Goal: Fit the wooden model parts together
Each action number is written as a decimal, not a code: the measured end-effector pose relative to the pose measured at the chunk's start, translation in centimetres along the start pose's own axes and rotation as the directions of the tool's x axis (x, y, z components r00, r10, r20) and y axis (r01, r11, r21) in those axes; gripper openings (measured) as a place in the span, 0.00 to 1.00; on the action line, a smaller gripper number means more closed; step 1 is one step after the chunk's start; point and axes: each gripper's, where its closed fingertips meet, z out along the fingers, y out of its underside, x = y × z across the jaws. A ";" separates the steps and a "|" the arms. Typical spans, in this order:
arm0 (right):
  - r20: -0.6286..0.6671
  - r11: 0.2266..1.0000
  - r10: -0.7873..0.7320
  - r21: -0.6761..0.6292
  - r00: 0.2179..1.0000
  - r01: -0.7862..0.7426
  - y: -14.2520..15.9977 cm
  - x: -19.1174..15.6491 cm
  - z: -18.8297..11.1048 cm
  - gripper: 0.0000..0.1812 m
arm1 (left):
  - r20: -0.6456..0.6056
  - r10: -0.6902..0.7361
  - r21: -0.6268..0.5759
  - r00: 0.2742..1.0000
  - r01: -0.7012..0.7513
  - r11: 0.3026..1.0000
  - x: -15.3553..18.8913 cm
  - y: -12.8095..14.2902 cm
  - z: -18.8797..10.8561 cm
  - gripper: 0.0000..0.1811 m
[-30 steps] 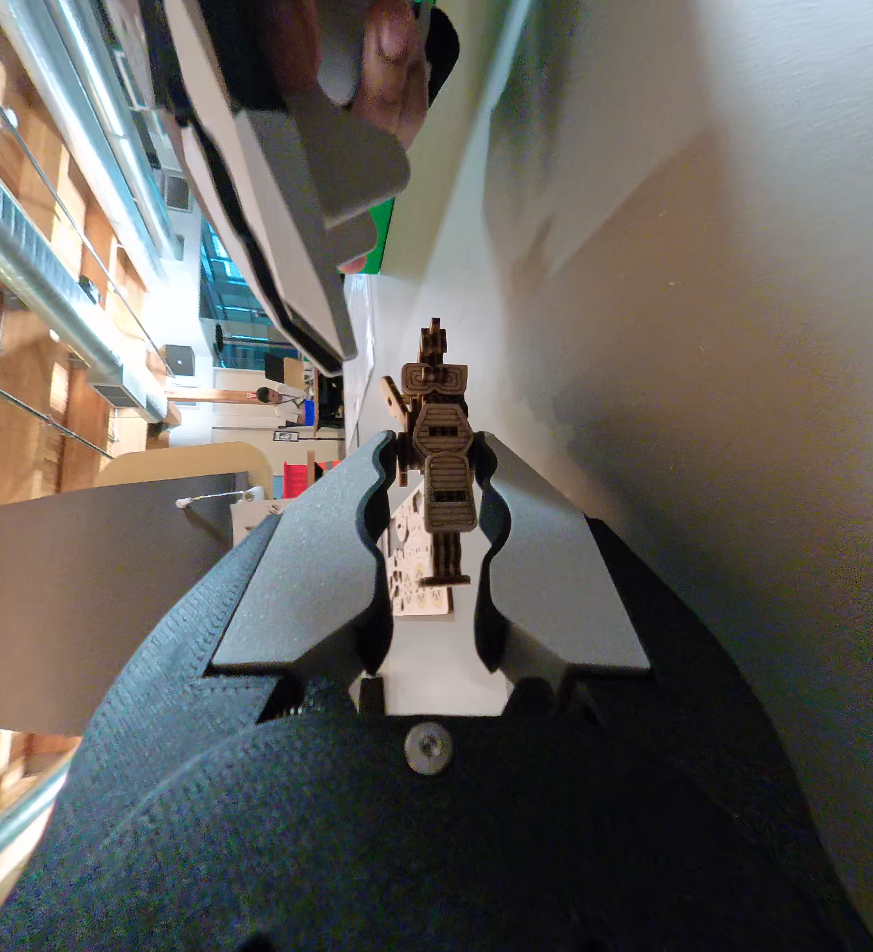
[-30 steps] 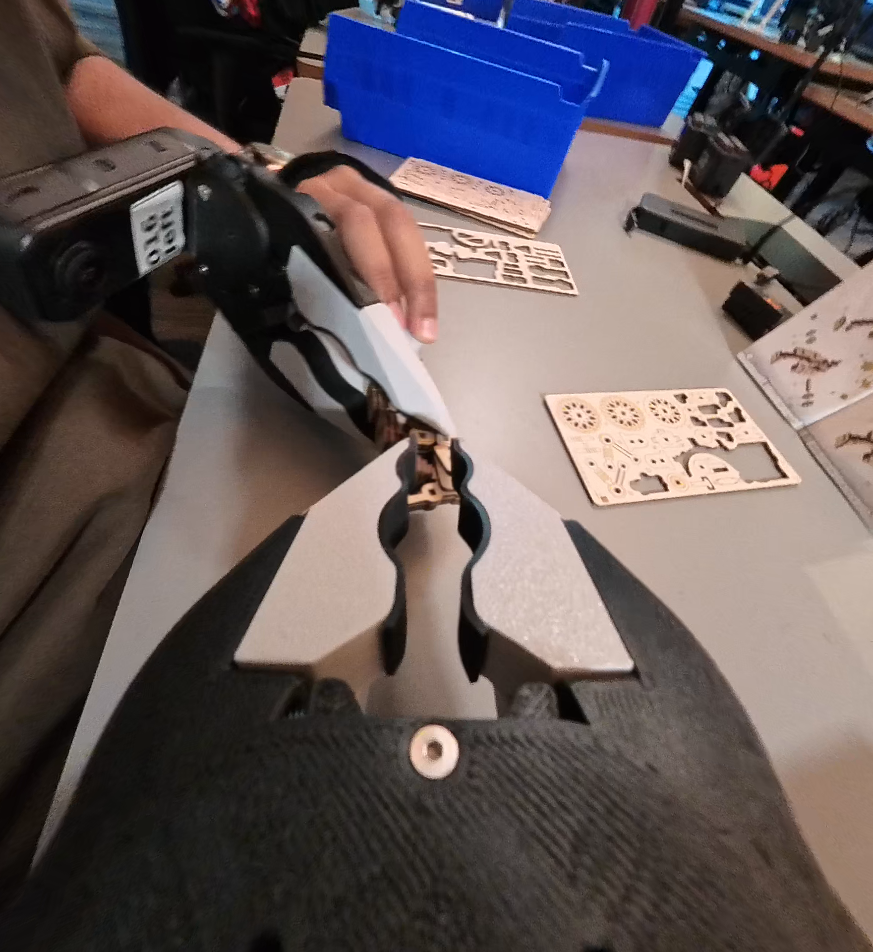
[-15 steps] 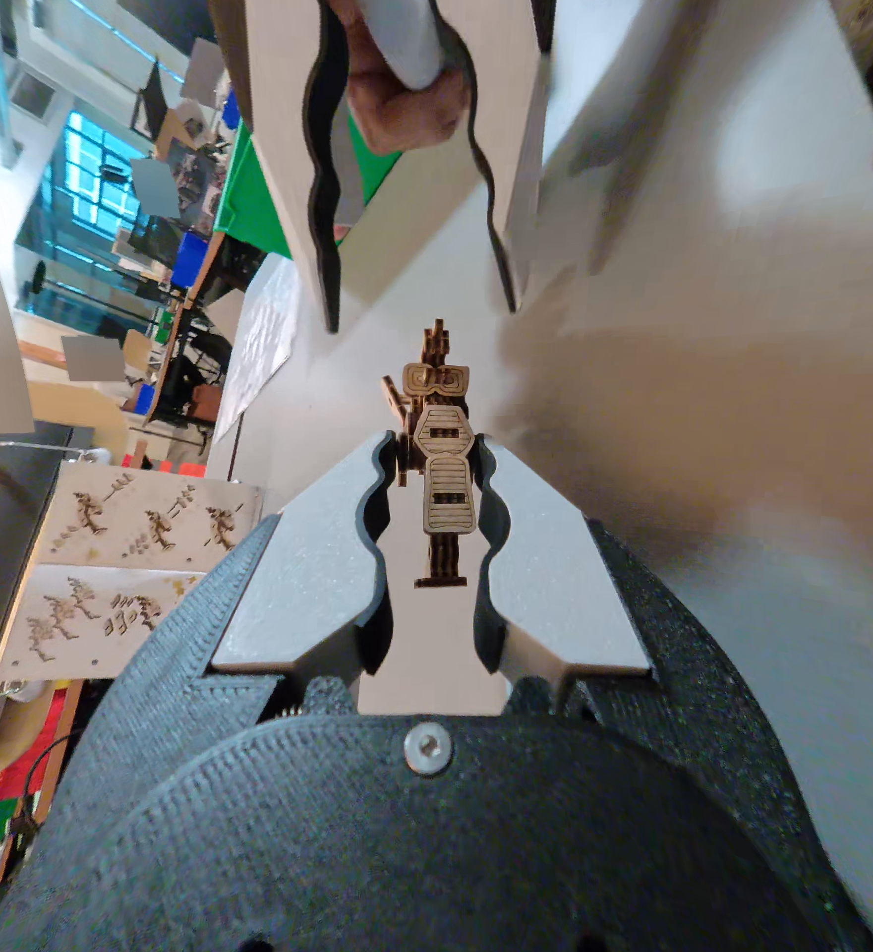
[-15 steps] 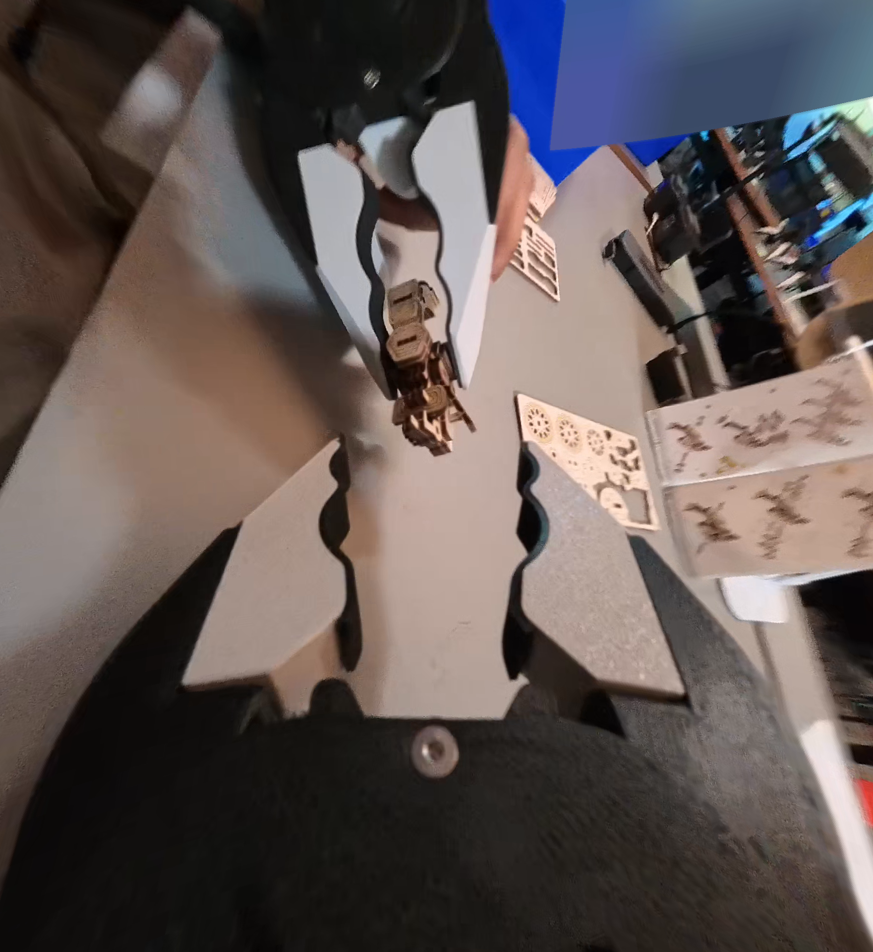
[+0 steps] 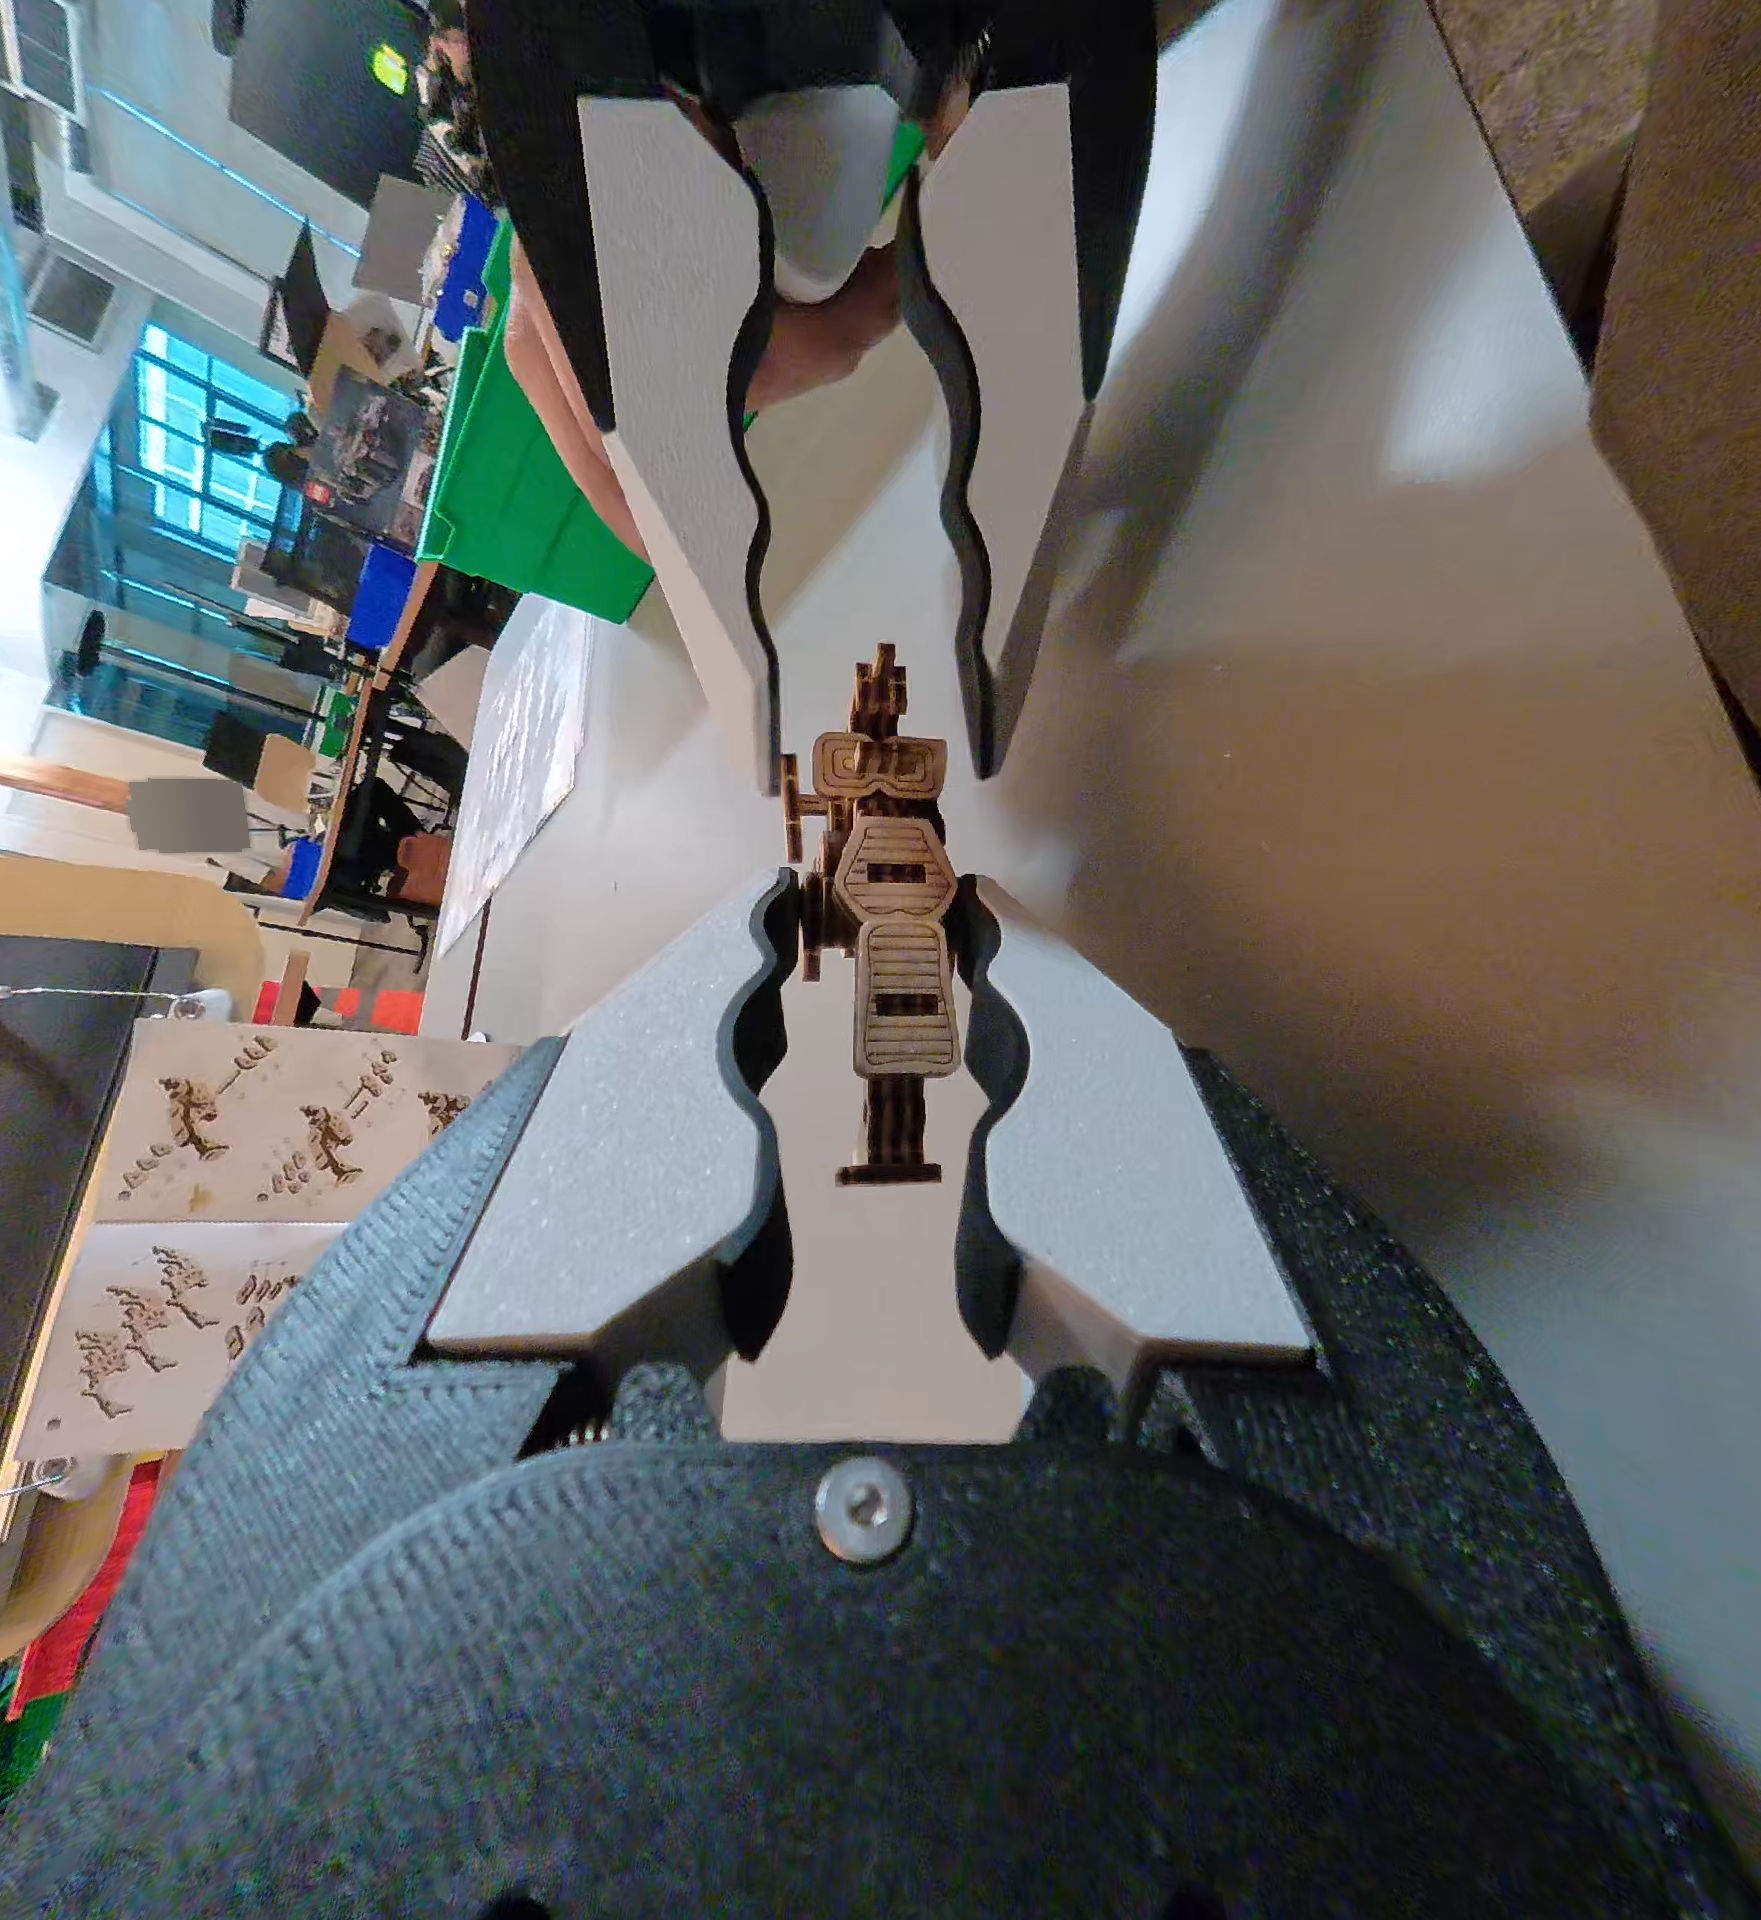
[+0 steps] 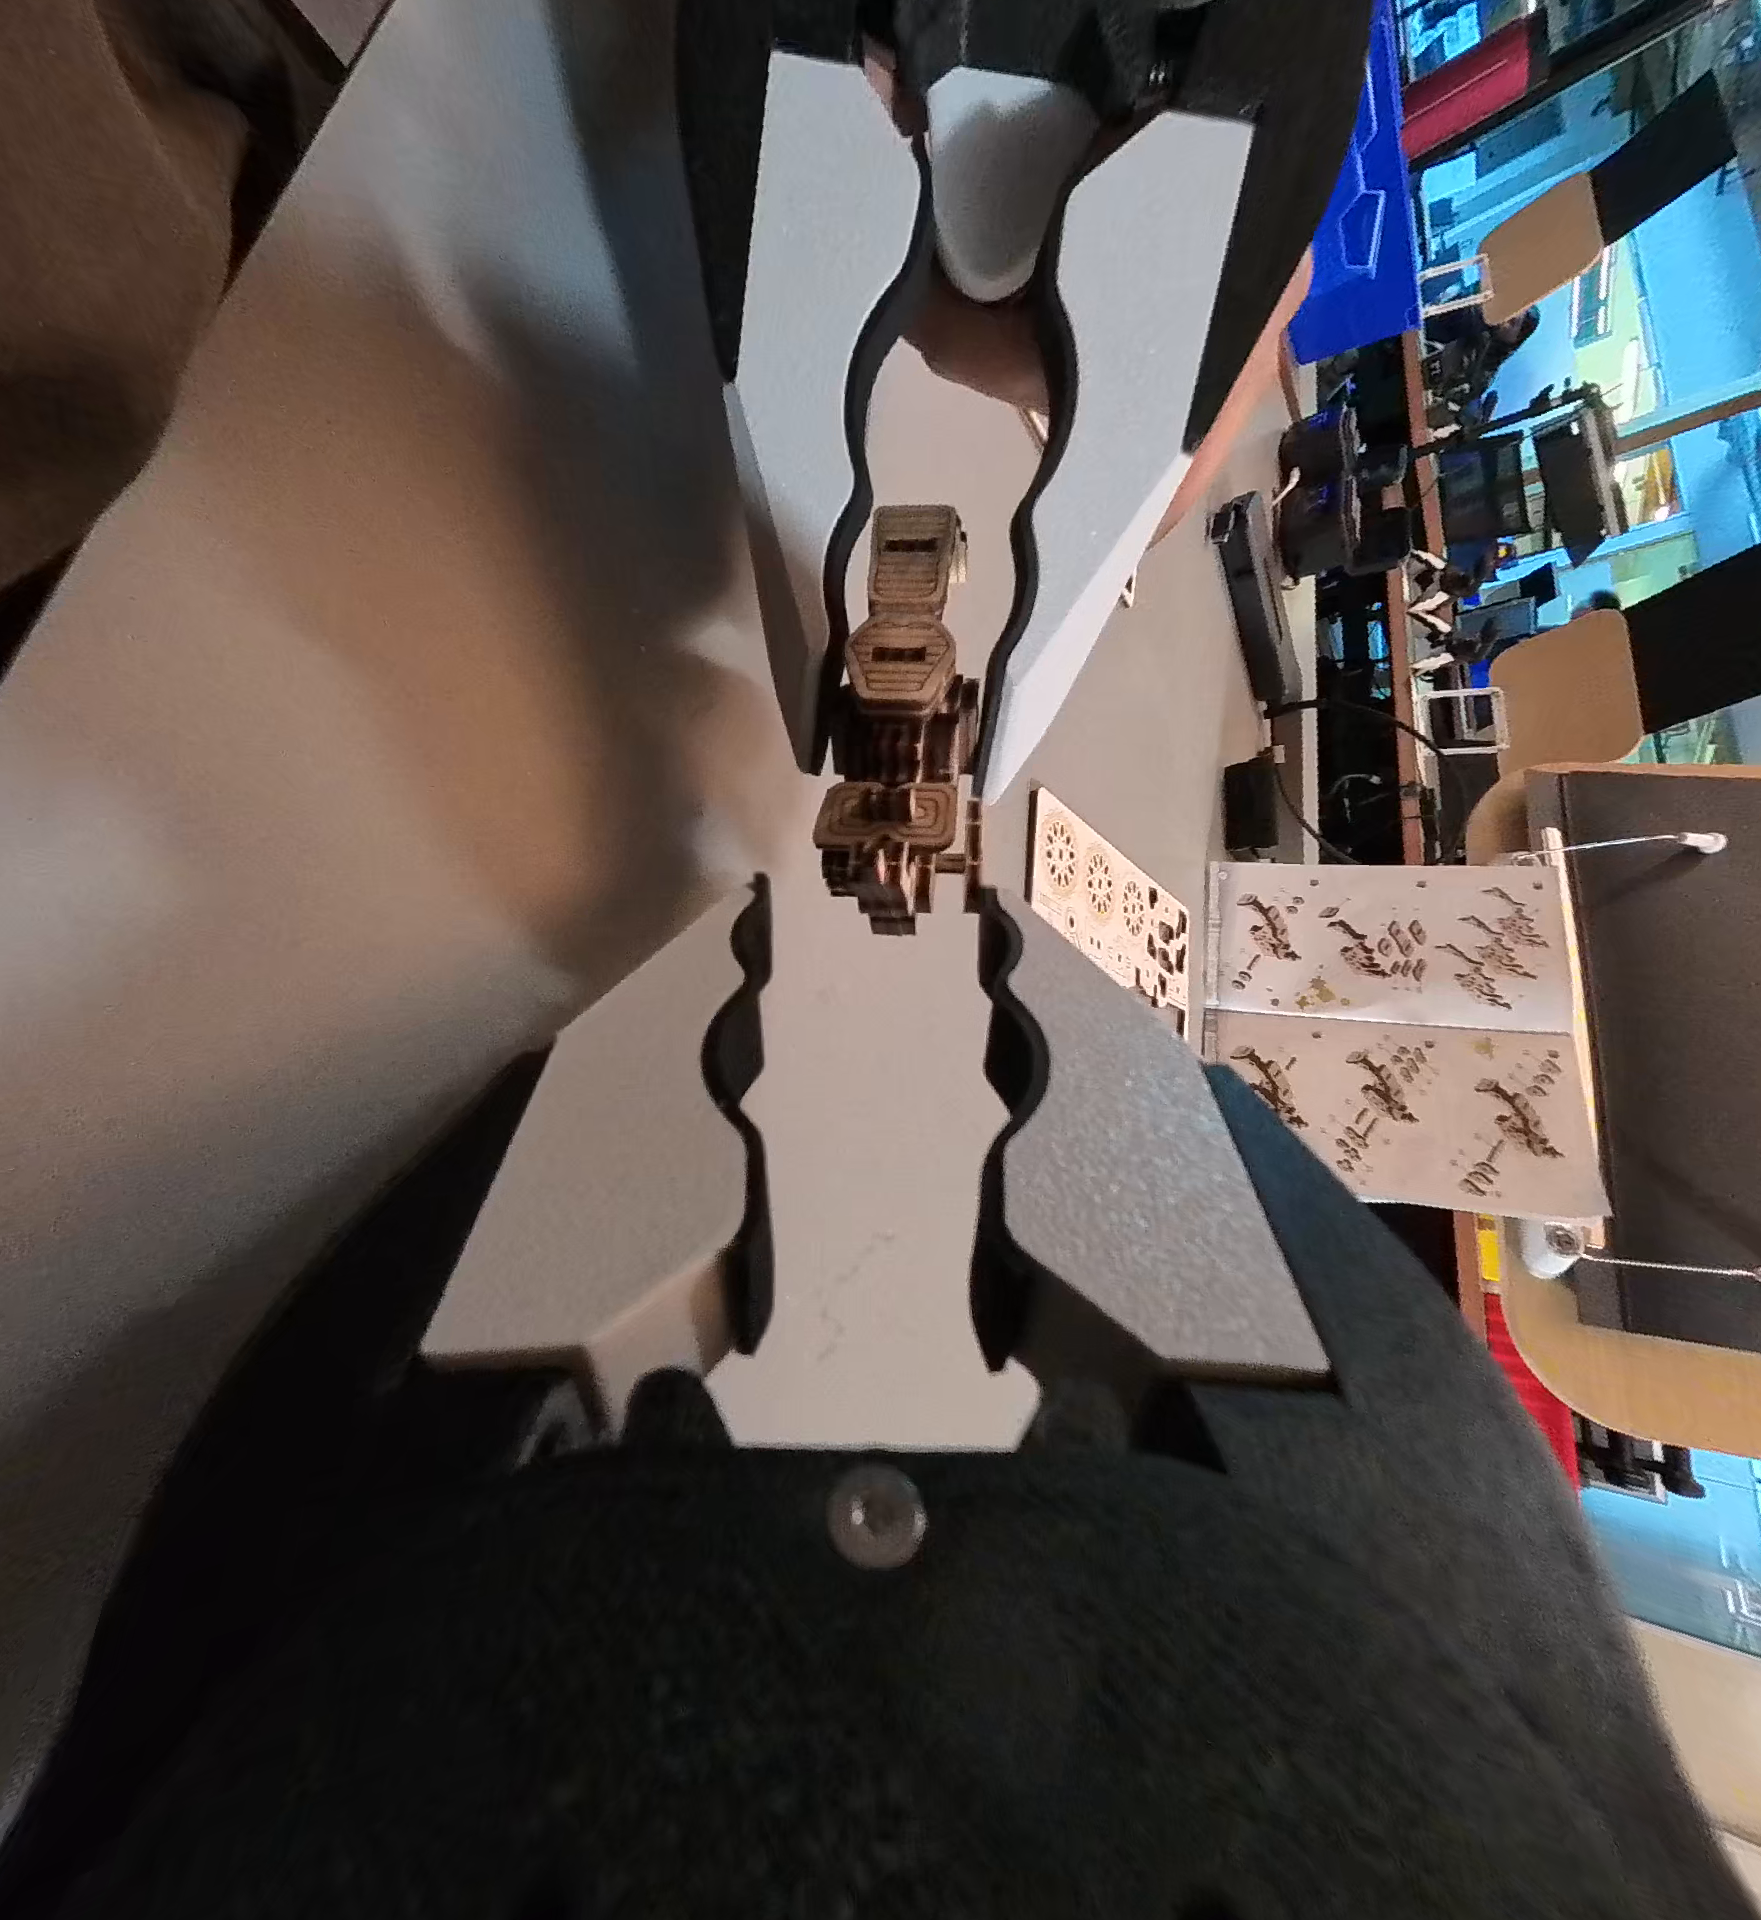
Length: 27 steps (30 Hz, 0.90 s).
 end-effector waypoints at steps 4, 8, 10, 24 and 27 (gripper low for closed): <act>-0.014 1.000 -0.020 -0.008 1.000 0.020 0.1 0.1 0.0 0.19 | 0.001 -0.005 0.004 1.000 0.005 1.000 -0.1 -0.1 0.0 0.16; -0.040 0.999 -0.039 -0.001 0.998 0.039 0.0 0.4 -0.1 0.14 | -0.002 -0.008 0.006 1.000 0.008 1.000 0.0 -0.1 0.0 0.16; -0.040 0.999 -0.040 0.000 0.998 0.040 0.0 0.4 -0.1 0.14 | -0.005 -0.008 0.008 1.000 0.008 1.000 0.1 -0.2 0.0 0.16; -0.012 0.997 0.058 0.044 0.998 -0.058 -0.5 0.4 -0.2 0.15 | -0.080 -0.178 0.072 0.981 0.184 0.980 0.1 -0.8 -0.4 0.16; 0.000 0.987 0.142 0.082 0.990 -0.141 -0.8 0.9 -0.5 0.14 | -0.098 -0.259 0.110 0.961 0.270 0.957 -0.4 -1.0 -0.8 0.16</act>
